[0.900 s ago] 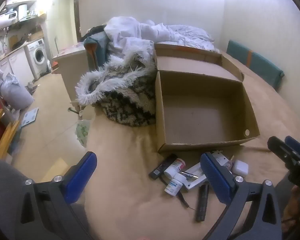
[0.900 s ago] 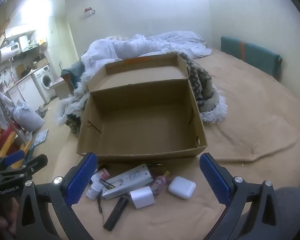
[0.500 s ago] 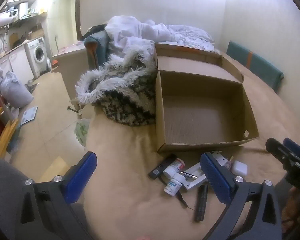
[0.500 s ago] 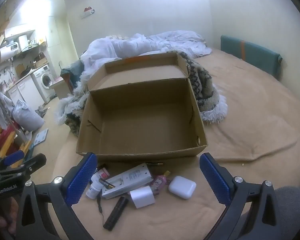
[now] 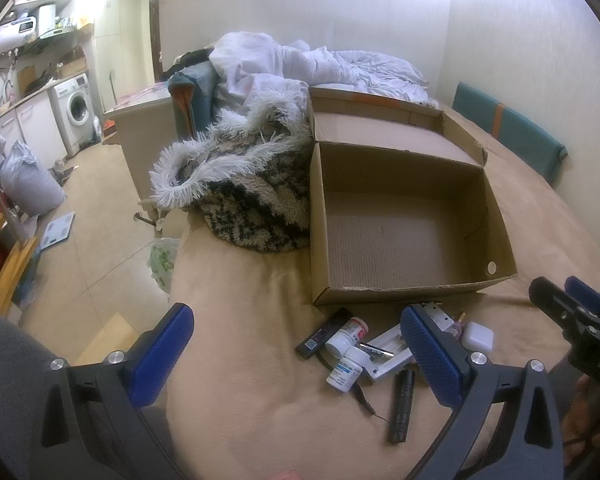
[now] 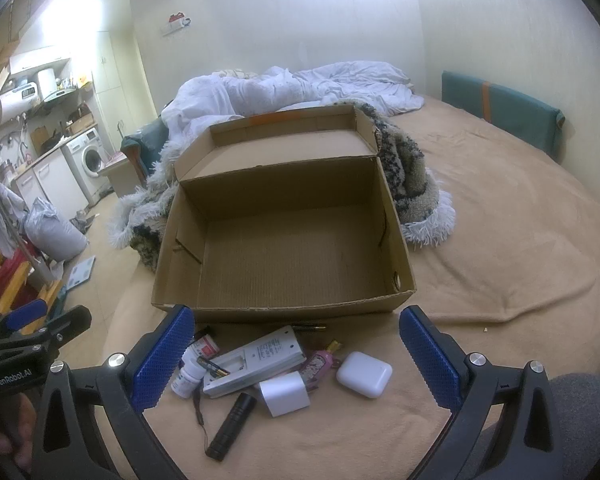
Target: Organize rigid objects
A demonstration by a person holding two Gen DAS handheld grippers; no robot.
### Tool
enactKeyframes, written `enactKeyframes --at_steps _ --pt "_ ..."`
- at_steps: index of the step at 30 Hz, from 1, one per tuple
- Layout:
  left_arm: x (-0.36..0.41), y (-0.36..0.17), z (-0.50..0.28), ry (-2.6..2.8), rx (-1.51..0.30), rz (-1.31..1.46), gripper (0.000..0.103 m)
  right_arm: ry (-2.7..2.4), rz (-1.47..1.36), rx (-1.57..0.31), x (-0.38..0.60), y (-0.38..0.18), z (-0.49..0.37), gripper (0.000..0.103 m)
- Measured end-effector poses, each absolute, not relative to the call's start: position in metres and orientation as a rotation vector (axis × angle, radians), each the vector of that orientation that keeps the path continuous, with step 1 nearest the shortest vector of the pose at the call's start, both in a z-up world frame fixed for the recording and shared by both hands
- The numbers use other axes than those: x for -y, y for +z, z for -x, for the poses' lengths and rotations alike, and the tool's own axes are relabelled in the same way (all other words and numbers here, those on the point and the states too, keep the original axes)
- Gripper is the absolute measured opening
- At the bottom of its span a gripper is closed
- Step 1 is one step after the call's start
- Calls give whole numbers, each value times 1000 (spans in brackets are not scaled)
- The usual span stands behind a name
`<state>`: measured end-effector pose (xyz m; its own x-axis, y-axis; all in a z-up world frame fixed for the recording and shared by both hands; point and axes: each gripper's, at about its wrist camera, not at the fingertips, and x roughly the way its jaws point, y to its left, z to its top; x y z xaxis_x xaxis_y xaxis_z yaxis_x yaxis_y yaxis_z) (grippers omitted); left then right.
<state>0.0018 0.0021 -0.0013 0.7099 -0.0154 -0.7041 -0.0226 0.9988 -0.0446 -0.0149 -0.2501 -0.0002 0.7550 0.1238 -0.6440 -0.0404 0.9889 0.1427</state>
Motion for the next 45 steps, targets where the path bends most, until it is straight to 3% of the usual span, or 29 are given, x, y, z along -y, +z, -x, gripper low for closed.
enactKeyframes --at_steps 45 --pt "0 -1 2 3 -773 52 103 95 -115 -714 250 -1 15 103"
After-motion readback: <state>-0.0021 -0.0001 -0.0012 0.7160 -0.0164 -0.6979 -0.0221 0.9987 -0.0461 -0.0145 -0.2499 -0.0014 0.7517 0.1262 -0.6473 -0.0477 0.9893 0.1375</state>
